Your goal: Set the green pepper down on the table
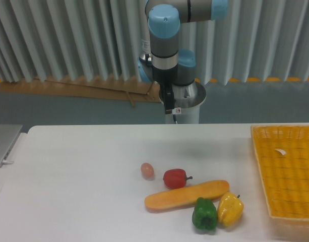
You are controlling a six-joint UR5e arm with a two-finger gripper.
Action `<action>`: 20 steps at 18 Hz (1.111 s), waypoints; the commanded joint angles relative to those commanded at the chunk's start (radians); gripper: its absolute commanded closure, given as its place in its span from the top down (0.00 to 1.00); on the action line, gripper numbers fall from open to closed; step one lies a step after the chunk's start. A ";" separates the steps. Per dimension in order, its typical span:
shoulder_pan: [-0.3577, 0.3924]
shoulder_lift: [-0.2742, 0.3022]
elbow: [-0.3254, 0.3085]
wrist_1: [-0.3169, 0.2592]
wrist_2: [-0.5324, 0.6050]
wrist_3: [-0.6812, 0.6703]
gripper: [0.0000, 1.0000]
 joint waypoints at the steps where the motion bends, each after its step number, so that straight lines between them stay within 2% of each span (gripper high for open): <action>1: -0.002 0.000 0.000 0.000 -0.014 0.000 1.00; 6: -0.005 0.000 0.003 0.035 -0.115 -0.017 1.00; 10: -0.005 -0.008 0.005 0.070 -0.109 -0.006 1.00; 20: -0.005 -0.012 0.008 0.074 -0.039 0.012 1.00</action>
